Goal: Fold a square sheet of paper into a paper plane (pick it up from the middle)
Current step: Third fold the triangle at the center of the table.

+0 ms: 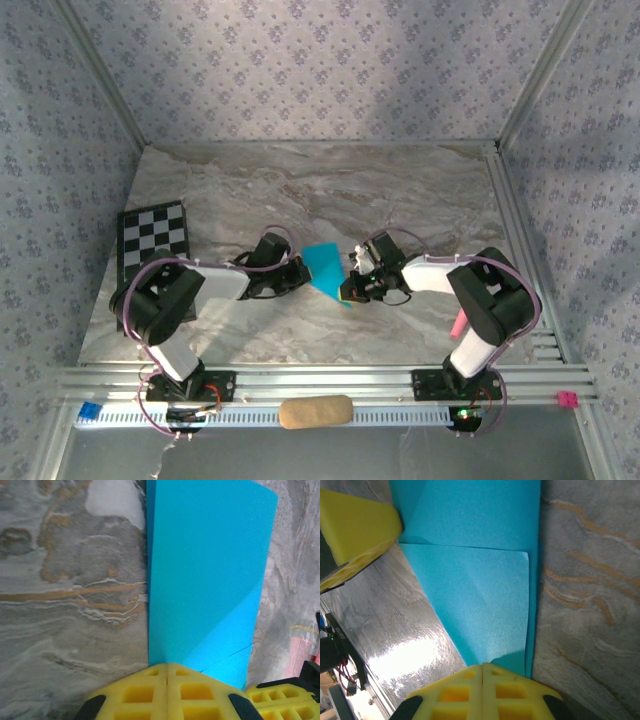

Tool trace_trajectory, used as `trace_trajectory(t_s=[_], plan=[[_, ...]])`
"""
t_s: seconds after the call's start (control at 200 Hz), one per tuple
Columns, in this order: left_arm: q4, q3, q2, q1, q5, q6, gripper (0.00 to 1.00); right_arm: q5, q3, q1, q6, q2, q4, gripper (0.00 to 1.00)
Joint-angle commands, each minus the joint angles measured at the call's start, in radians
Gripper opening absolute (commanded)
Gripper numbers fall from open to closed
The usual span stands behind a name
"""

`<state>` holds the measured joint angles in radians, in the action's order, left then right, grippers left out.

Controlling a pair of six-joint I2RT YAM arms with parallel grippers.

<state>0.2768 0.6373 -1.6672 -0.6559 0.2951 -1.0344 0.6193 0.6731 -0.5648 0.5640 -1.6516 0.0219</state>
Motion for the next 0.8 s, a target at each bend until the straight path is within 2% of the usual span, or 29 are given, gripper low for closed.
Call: trace_trajectory(t_s=[0.0, 0.22, 0.35, 0.47, 0.62, 0.799], plan=[[-0.106, -0.021, 0.038, 0.024, -0.091, 0.033, 0.05, -0.034, -0.007, 0.014, -0.050, -0.029, 0.137, 0.00], [-0.147, -0.001, 0.158, 0.012, -0.111, 0.055, 0.07, -0.014, 0.018, 0.027, -0.087, -0.039, 0.169, 0.00], [-0.144, 0.027, 0.195, -0.042, -0.114, 0.093, 0.08, -0.010, 0.028, 0.031, -0.093, -0.037, 0.178, 0.00], [-0.120, 0.078, 0.135, -0.099, -0.037, 0.136, 0.09, -0.010, 0.033, 0.035, -0.097, -0.037, 0.181, 0.00], [-0.024, 0.119, -0.001, -0.132, 0.083, 0.124, 0.08, -0.009, 0.038, 0.040, -0.101, -0.034, 0.184, 0.00], [-0.051, 0.123, -0.079, -0.134, 0.028, 0.089, 0.06, -0.008, 0.040, 0.045, -0.104, -0.028, 0.191, 0.00]])
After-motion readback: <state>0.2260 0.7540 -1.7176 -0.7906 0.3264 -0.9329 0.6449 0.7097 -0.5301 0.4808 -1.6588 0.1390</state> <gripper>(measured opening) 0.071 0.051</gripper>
